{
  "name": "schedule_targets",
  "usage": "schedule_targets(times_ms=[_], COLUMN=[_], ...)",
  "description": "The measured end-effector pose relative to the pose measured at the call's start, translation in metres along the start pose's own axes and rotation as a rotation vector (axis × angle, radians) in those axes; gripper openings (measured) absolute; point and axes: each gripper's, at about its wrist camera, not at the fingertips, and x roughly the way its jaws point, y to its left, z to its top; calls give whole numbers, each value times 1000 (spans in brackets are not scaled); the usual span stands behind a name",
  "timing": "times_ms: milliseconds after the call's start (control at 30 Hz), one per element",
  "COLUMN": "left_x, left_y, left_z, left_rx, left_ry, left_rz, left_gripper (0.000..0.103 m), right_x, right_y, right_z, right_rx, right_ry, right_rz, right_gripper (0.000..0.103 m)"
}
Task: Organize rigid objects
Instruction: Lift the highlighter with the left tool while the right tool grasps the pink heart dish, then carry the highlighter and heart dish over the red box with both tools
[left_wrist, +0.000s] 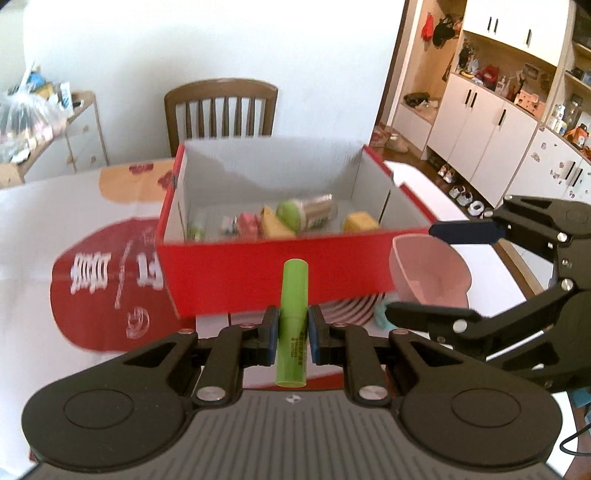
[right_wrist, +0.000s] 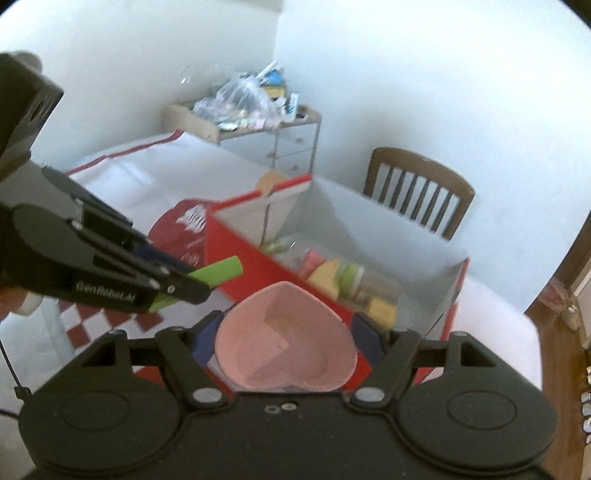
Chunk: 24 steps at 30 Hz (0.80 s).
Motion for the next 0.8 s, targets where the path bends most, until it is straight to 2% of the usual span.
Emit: schedule_targets(times_ms=[167, 367, 633, 800], left_x=[6, 27, 81, 115], left_y=[4, 17, 31, 34], left_z=[27, 59, 98, 116], left_rx=[37, 76, 114, 120], left_ry=[-24, -18, 41, 91], left_rz=[-12, -16, 17, 36], left_gripper=[16, 16, 16, 16], right_x=[7, 30, 81, 112], right_y=[-16, -38, -56, -65], right_z=[21, 40, 55, 50], right_rx=[11, 69, 118, 168], right_ry=[-11, 16, 76, 137], right_rz=[-36, -74, -131, -153], right_gripper=[74, 74, 74, 74])
